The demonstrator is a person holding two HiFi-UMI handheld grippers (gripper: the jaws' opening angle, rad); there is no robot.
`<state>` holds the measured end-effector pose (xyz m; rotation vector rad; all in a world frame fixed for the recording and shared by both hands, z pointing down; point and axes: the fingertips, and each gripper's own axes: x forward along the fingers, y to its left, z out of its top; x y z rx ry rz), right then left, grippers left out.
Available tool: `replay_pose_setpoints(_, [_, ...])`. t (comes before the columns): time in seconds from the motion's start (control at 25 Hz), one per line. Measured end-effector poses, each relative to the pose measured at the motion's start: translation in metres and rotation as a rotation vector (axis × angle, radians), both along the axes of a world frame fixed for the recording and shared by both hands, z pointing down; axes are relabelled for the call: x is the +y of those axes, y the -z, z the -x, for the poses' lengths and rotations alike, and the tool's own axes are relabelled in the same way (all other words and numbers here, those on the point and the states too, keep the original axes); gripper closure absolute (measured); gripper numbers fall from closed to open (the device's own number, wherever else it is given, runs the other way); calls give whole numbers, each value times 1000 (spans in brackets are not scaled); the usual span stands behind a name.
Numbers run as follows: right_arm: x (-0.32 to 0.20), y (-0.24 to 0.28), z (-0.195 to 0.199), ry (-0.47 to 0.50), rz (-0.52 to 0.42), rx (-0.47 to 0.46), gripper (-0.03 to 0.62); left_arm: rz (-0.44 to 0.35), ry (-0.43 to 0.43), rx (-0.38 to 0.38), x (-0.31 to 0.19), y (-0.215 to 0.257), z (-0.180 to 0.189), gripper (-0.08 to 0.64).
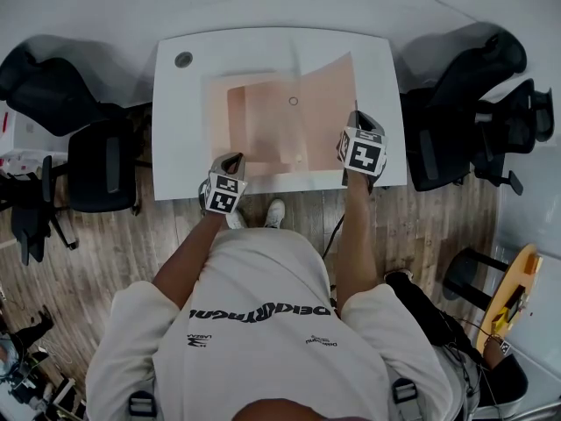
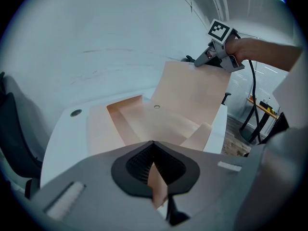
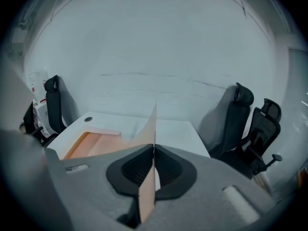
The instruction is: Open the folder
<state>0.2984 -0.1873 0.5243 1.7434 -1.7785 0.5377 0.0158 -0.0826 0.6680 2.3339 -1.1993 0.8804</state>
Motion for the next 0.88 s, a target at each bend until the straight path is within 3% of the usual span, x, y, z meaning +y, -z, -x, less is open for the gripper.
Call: replay_pose_setpoints(0.88, [4,-20,-35,-23,32,70,558,-13,-9,-23,1,-4,4,569])
